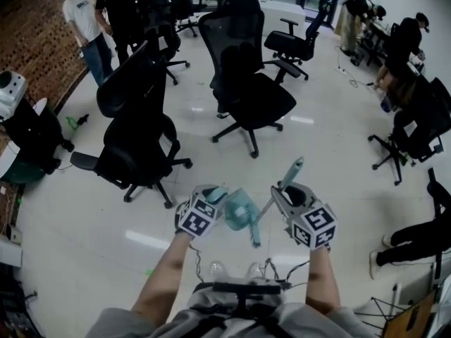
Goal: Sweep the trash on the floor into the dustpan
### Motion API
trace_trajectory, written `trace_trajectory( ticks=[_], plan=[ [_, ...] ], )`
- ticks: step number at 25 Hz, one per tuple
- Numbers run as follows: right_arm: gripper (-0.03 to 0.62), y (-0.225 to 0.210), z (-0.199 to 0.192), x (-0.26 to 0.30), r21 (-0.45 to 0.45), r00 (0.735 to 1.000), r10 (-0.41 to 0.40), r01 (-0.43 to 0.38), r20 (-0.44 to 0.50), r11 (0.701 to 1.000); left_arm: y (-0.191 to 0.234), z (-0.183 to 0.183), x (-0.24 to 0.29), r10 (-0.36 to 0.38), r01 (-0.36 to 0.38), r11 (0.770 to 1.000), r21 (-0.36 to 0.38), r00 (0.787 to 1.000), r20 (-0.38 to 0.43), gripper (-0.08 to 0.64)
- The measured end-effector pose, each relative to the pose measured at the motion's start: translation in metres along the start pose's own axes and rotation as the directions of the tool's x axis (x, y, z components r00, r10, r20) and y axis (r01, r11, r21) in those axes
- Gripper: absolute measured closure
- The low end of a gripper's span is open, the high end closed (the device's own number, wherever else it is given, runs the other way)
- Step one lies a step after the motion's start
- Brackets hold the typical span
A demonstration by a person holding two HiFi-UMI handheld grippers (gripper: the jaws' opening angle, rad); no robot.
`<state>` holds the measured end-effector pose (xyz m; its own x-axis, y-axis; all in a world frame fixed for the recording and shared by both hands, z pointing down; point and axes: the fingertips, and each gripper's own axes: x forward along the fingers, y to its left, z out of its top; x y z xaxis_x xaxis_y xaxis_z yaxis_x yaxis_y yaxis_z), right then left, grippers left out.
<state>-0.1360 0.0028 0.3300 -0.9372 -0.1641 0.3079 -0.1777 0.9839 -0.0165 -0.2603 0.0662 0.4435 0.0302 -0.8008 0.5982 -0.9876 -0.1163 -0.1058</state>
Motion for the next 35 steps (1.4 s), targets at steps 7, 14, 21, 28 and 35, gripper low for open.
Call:
trace_trajectory(
  ticks=[7, 14, 21, 28, 35],
  plan=[
    [0.499, -0.009, -0.012, -0.035, 0.036, 0.989, -0.147, 0.147, 0.005, 0.988, -0.012, -0.009, 0.019, -0.086, 0.086, 0.995, 0.051, 0.996, -0.007, 0.448],
    [0.499, -0.037, -0.037, -0.080, 0.073, 0.939, -0.341, 0.343, -0.031, 0.937, -0.038, -0.011, 0.055, -0.199, 0.202, 0.971, 0.127, 0.979, -0.037, 0.448],
    [0.499, -0.077, -0.072, -0.159, 0.140, 0.872, -0.487, 0.488, -0.048, 0.861, -0.095, 0.005, 0.093, -0.267, 0.279, 0.936, 0.215, 0.960, -0.083, 0.448],
    [0.500, -0.139, -0.121, -0.235, 0.199, 0.835, -0.545, 0.547, -0.073, 0.813, -0.164, 0.024, 0.155, -0.308, 0.335, 0.907, 0.254, 0.941, -0.142, 0.448],
    [0.500, -0.200, -0.186, -0.299, 0.254, 0.799, -0.592, 0.596, -0.099, 0.762, -0.233, 0.061, 0.218, -0.352, 0.403, 0.846, 0.349, 0.914, -0.203, 0.448]
  ],
)
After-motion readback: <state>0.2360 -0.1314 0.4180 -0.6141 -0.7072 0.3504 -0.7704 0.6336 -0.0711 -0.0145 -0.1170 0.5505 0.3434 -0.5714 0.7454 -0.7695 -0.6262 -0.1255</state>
